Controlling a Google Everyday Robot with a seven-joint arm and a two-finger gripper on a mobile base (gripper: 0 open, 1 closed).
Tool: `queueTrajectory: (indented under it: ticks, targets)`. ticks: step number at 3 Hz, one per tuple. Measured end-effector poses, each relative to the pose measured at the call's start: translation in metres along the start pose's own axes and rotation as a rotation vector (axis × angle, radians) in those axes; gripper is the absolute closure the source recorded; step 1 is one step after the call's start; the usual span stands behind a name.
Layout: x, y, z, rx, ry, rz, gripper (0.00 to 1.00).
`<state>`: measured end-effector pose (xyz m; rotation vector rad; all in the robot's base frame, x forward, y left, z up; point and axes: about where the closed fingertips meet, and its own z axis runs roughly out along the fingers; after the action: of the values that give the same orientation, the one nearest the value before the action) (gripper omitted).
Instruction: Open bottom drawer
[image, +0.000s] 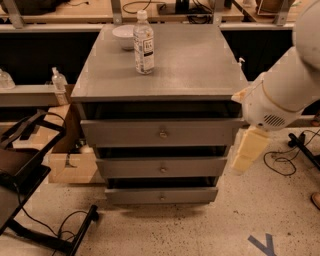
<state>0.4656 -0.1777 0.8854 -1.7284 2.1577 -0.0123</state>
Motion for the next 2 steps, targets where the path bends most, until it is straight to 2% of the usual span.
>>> queueTrajectory:
  ticks: [1, 2]
  targets:
    - [-0.001, 0.008, 0.087, -0.053, -0.090, -0.010, 0.00]
    - [-0.001, 0.008, 0.164, -0.062, -0.209, -0.022, 0.00]
